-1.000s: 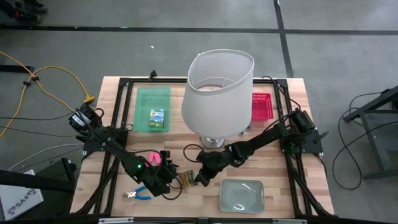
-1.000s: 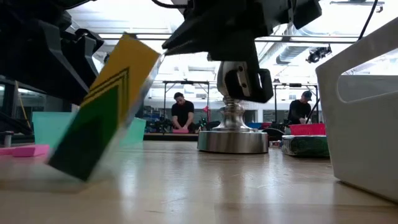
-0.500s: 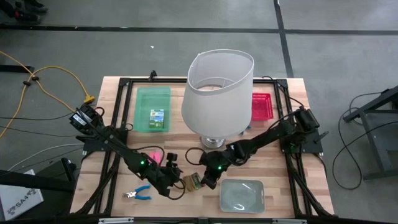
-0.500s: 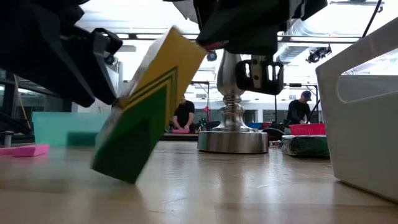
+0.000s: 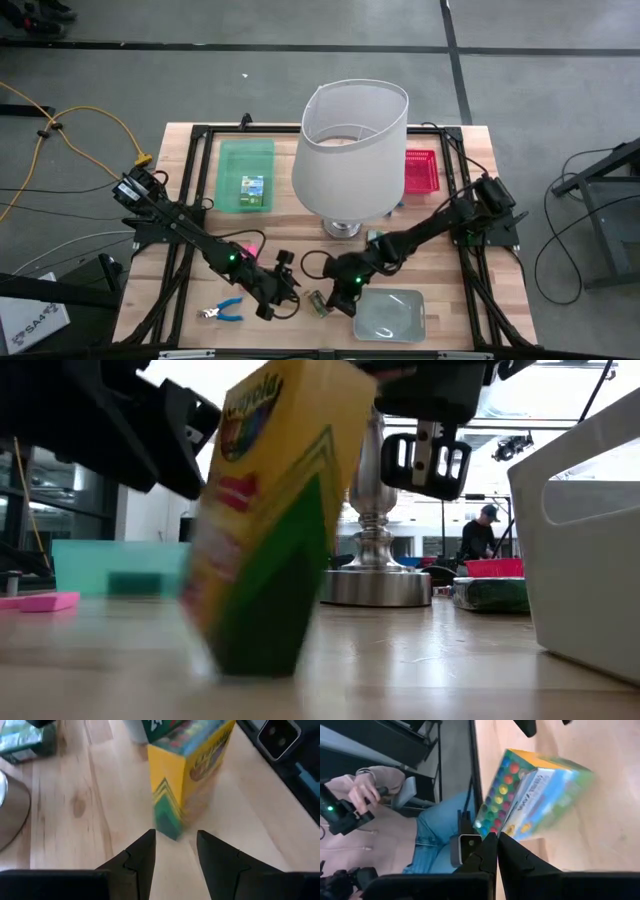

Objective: Pick & Place School Supplies
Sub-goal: Put the yellow crayon box into the green bin

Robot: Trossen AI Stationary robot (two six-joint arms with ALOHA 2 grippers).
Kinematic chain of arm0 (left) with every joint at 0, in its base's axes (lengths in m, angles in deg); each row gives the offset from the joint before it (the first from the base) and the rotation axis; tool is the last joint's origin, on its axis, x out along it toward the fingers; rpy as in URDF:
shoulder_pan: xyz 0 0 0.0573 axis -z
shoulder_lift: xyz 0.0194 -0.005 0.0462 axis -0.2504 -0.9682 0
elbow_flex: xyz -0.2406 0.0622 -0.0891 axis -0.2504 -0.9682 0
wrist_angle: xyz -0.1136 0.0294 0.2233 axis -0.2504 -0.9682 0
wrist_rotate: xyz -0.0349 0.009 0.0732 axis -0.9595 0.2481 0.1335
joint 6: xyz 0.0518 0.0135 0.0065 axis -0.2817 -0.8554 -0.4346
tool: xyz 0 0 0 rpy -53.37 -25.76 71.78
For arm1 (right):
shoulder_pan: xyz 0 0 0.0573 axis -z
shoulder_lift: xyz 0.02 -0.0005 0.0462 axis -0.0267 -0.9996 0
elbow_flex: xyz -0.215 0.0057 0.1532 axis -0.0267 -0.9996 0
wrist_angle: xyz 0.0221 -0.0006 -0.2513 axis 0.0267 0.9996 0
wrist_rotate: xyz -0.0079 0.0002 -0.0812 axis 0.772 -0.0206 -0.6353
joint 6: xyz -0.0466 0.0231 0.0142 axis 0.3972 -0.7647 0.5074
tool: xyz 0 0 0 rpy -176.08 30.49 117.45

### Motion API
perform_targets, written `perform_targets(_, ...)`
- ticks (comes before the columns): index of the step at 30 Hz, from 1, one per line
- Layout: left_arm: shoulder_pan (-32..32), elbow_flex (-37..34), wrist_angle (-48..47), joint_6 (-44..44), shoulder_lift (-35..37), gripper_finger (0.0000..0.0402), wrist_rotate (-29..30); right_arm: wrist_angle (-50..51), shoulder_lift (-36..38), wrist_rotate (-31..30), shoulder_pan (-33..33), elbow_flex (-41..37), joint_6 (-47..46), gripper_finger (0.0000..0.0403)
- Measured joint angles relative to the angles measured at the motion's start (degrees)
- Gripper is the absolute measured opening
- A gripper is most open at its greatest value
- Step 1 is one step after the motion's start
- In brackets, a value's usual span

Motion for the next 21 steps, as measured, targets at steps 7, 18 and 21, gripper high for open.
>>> perform_targets(7,-0.4,0.0,3.2,-3.3,0.0,0.0138,-2.0,-0.8,0.0,-0.9,-1.1,0.0,0.4,0.0003)
perform_targets(18,-3.7,0.0,4.7,-8.7,0.0,0.0138,-6.4,-3.0,0.0,-0.1,-1.9,0.0,1.5,0.0003)
perform_targets(21,-4.9,0.0,5.4,-8.7,0.0,0.0138,-8.0,-4.4,0.0,0.8,-2.0,0.0,1.8,0.0003)
